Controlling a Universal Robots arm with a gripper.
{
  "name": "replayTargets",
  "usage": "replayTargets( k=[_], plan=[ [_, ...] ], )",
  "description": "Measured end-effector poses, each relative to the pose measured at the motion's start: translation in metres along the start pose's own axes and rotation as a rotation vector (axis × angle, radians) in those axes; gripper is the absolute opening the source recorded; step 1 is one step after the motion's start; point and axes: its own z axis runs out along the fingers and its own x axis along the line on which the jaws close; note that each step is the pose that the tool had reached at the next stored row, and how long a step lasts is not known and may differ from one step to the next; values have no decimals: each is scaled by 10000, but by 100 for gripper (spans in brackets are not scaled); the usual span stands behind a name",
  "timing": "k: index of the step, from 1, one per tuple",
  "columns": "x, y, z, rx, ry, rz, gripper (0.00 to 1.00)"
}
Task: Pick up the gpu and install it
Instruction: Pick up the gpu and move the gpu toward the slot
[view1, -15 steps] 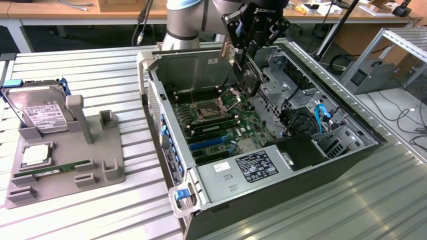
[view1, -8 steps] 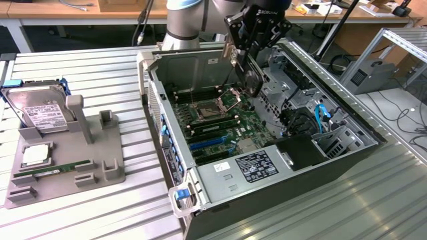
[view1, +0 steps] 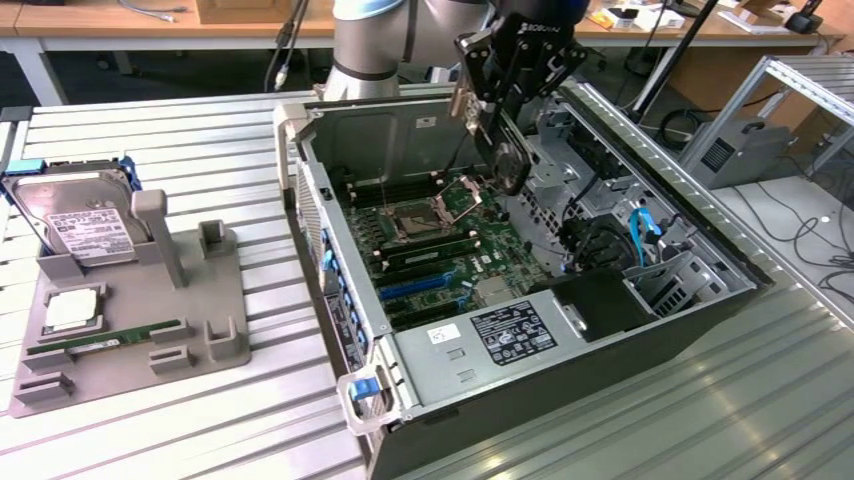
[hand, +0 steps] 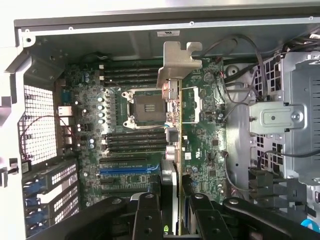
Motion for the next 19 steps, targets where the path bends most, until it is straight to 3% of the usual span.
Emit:
replayTargets(
  k=[19],
  plan=[
    [-30, -3, 129, 0, 0, 0, 27]
  ],
)
